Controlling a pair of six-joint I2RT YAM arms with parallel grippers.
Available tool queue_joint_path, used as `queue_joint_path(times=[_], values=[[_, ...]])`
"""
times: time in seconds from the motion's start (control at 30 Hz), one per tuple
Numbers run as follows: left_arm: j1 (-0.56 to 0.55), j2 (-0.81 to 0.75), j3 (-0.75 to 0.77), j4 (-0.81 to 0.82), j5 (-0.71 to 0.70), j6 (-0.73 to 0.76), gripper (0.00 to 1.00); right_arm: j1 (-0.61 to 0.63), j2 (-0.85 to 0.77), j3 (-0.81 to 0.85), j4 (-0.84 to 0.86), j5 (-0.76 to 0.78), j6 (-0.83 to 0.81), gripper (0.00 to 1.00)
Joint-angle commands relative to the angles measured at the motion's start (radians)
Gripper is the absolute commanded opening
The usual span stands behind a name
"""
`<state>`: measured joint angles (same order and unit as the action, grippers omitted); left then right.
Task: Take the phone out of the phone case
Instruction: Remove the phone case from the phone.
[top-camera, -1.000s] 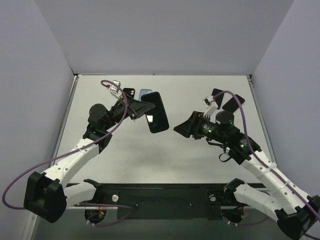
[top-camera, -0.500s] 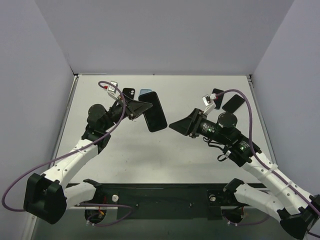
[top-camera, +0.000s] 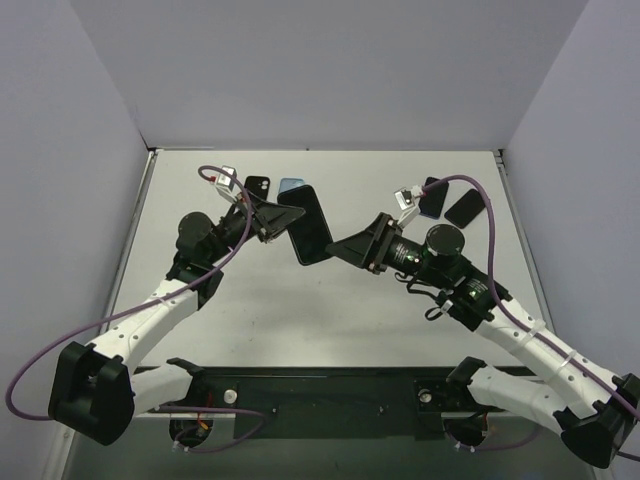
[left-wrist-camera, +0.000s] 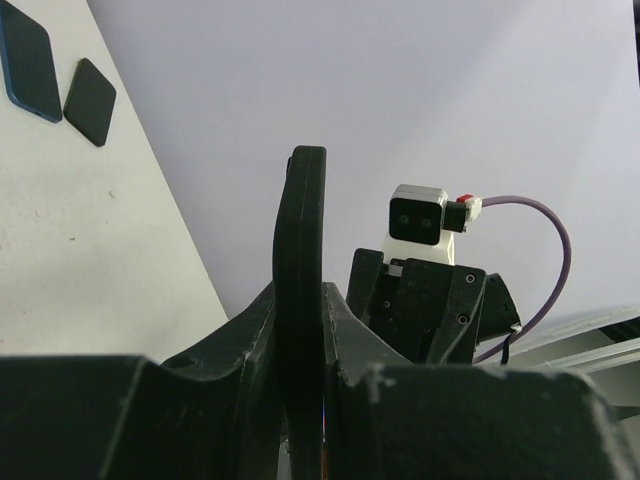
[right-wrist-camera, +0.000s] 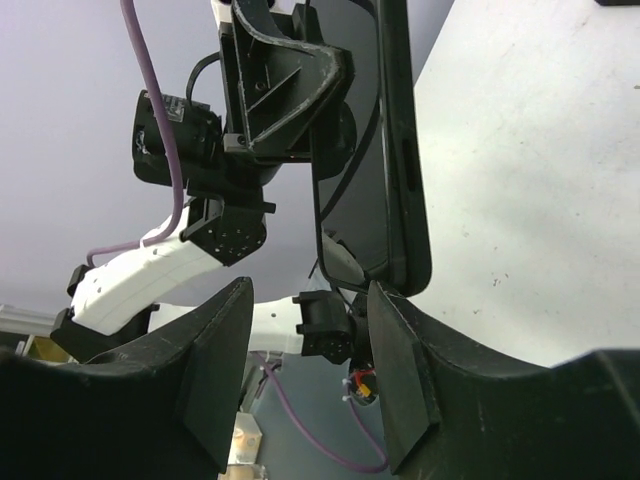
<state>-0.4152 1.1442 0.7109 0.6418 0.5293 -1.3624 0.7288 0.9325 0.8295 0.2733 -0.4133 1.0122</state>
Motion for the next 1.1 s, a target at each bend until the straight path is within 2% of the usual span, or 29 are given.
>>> queue_joint_path(times=[0.0,0.23,0.67,1.07], values=[[0.006,-0.015,0.002,0.154,-0.006,-0.058,0.00,-0.011,-0.047,0.005,-0.020,0.051,-0.034,0.46],[0.006,-0.006,0.002,0.182,-0.002,-0.084,0.00,-0.022,-0.044,0.017,-0.033,0.038,-0.046,0.48],[0.004,0.012,-0.010,0.217,0.000,-0.107,0.00,-0.014,-0.027,0.010,0.067,-0.022,0.000,0.47],[0.003,0.025,-0.041,0.332,-0.002,-0.214,0.00,-0.016,-0.015,-0.003,0.049,0.001,-0.018,0.47]])
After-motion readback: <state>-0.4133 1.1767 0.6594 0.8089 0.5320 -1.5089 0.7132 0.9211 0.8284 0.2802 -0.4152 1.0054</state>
